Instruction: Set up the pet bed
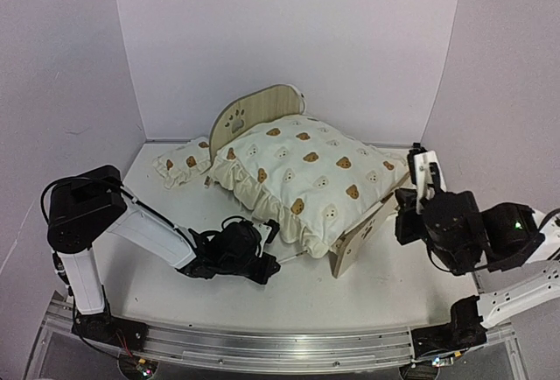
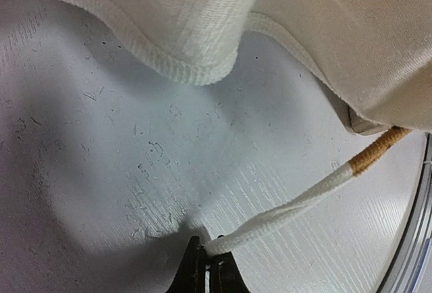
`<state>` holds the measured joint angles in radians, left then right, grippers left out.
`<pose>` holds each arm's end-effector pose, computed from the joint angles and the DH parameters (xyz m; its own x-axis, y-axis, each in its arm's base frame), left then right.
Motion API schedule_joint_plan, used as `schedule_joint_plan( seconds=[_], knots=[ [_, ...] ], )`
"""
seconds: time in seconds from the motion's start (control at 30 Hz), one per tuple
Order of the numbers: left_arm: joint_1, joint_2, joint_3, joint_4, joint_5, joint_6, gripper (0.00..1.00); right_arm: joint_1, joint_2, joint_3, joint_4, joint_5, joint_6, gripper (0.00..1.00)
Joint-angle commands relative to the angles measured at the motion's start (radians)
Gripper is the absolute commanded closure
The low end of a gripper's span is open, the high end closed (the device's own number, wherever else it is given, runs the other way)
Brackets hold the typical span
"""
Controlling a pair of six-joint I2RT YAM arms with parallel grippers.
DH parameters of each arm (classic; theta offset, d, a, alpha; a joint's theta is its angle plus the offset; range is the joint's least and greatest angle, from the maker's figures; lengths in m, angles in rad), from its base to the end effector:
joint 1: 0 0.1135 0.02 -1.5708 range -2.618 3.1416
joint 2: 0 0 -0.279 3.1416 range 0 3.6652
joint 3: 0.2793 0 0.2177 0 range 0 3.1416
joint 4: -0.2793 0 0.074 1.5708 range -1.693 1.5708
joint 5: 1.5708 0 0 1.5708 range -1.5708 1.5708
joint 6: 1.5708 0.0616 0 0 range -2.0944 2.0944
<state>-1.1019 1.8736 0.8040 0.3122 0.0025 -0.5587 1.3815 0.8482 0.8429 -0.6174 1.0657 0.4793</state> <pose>0.1602 -0.3167 0.1320 -0.7366 0.2810 -0.6152 0.5926 0.7067 -0.3866 0.0773 0.1169 0.3211 -0.2549 -0.1443 -0.9562 -0.2524 0.9645 -0.0783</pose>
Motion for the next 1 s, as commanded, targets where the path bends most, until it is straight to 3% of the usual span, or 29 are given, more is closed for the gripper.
schedule_joint_plan(
  seconds=[0.0, 0.07, 0.2, 0.43, 0.57, 0.8, 0.9, 0.97],
  knots=[
    [0.006, 0.056, -0.042, -0.26, -0.077, -0.004, 1.0, -0.197, 0.135, 0.16, 0.088, 0.063, -0.291, 1.0],
    [0.001, 0.052, -0.043, -0.261, -0.056, 0.003, 1.0, -0.292, 0.184, 0.166, 0.087, -0.052, -0.293, 1.0],
    [-0.004, 0.023, -0.081, -0.273, -0.061, -0.013, 1.0, -0.373, 0.239, 0.193, 0.092, -0.082, -0.352, 1.0],
    [-0.004, -0.027, -0.196, -0.333, -0.124, -0.097, 1.0, -0.697, 0.264, 0.231, 0.088, -0.285, -0.403, 1.0],
    [-0.004, -0.036, -0.18, -0.35, -0.13, -0.085, 1.0, -0.705, 0.301, 0.24, 0.114, -0.393, -0.428, 1.0],
    [-0.004, 0.086, -0.091, -0.508, -0.057, -0.051, 1.0, -0.732, 0.362, 0.274, 0.102, -0.615, -0.512, 1.0],
    [0.012, -0.027, -0.097, -0.566, -0.068, -0.034, 1.0, -0.736, 0.338, 0.201, 0.092, -0.655, -0.493, 1.0],
    [0.023, -0.187, -0.123, -0.6, -0.086, 0.015, 1.0, -0.74, 0.335, 0.134, 0.1, -0.635, -0.487, 1.0]
  ],
)
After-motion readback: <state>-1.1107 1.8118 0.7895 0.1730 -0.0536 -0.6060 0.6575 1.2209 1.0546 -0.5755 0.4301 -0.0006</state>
